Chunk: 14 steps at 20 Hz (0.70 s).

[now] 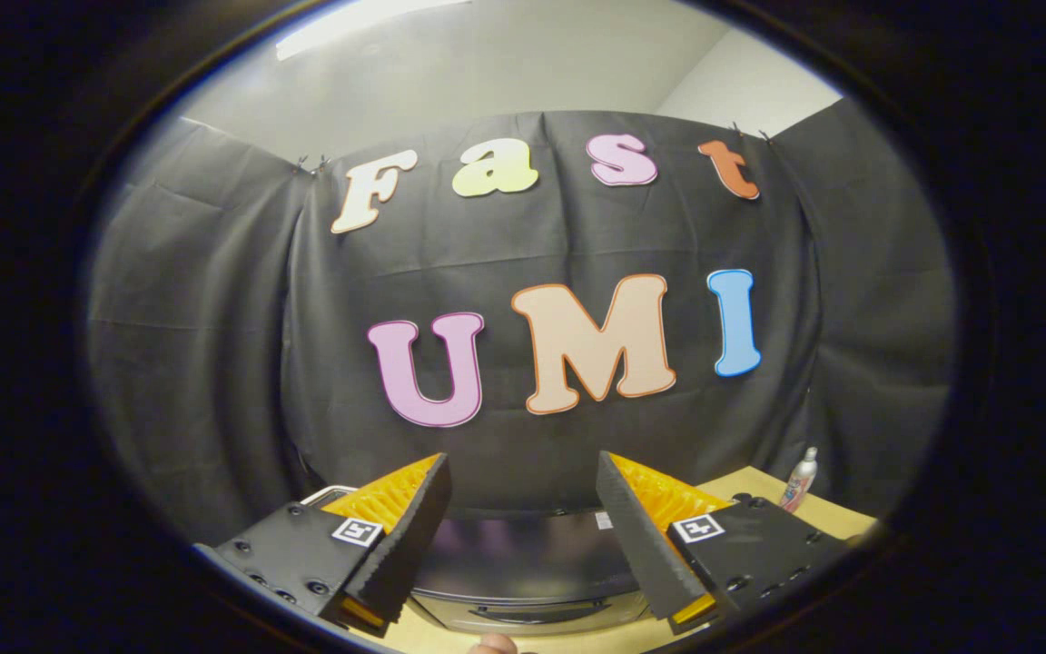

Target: Open the toaster oven, put the food inside, and close the toaster oven door.

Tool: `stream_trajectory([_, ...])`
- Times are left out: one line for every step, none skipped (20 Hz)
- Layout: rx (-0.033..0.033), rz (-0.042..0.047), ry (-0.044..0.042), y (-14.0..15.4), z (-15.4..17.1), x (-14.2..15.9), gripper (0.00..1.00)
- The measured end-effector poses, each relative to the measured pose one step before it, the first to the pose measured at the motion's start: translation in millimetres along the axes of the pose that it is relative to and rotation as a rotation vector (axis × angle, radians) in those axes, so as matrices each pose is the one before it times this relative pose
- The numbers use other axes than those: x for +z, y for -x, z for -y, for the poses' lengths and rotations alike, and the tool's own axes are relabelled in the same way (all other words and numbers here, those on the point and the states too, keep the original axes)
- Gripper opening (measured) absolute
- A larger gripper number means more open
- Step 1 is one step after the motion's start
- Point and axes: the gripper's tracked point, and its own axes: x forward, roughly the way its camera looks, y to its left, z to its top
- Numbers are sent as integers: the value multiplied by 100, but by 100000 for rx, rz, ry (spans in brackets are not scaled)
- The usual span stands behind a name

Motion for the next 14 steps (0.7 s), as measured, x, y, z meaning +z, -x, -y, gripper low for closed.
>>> stream_trajectory([62, -448, -262, -49, -37, -237, 99])
stream_trajectory([7, -410, -263, -56, 57, -283, 99])
stream_trajectory([-9, -93, -151, -47, -13, -122, 99])
stream_trajectory([-171, 39, -149, 17, 78, -149, 99])
stream_trajectory([-118, 277, -91, -87, 12, 3, 99])
stream_trajectory([-104, 30, -282, 27, 7, -186, 99])
stream_trajectory([-119, 63, -403, -91, 75, -46, 99])
stream_trajectory([345, -165, -487, -88, 11, -199, 99])
stream_trajectory([212, -226, -354, -72, -58, -65, 99])
stream_trajectory([-58, -356, -289, -119, 153, -269, 99])
stream_trajectory([-93, -795, -100, -256, 91, -392, 99])
stream_trajectory([-254, -801, 205, -211, 44, -577, 99])
stream_trajectory([-241, -1189, 377, -363, 60, -737, 99])
stream_trajectory([-226, -1327, 272, -299, 85, -889, 99])
